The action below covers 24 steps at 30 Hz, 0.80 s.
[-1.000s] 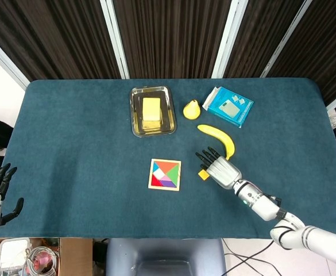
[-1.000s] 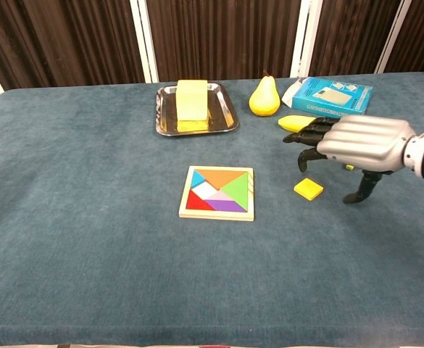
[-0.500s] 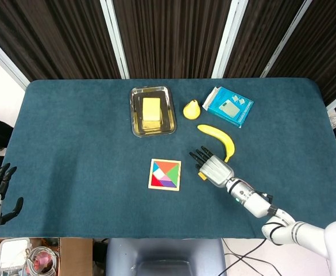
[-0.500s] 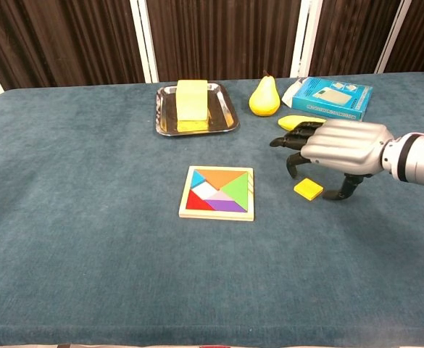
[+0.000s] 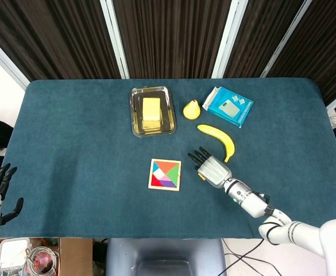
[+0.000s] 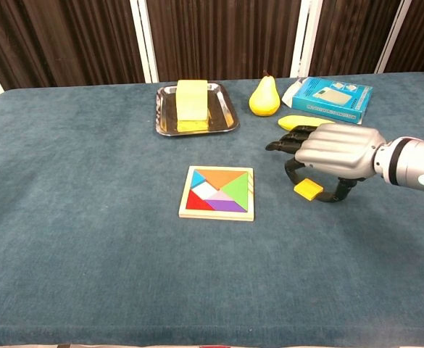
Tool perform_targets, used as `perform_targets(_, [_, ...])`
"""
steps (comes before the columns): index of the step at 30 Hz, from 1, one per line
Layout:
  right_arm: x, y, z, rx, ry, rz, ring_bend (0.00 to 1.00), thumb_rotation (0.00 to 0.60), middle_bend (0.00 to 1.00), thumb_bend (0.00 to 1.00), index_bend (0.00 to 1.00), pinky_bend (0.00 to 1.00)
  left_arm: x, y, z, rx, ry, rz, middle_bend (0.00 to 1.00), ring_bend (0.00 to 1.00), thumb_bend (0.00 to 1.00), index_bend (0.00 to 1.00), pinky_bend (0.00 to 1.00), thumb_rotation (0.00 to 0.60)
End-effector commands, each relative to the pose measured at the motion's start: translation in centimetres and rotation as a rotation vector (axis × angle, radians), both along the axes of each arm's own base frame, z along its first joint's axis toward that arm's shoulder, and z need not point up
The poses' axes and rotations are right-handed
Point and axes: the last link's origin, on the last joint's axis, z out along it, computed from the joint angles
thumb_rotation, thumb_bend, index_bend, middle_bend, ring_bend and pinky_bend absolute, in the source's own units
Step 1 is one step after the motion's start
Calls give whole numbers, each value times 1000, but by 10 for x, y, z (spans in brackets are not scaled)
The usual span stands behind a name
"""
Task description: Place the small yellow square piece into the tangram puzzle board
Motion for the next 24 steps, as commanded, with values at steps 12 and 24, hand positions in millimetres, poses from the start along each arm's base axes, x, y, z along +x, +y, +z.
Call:
perform_targets(12, [19, 2, 11, -39, -88, 39, 0, 600, 90, 462, 683, 0, -1, 0, 2, 6, -4, 0, 0, 0, 408, 0, 87, 600])
perform_targets(24, [116, 4, -7, -24, -189, 172, 0, 600, 103, 462, 690, 0, 0, -2, 6, 17, -8, 0, 0, 0, 408, 0, 87, 600])
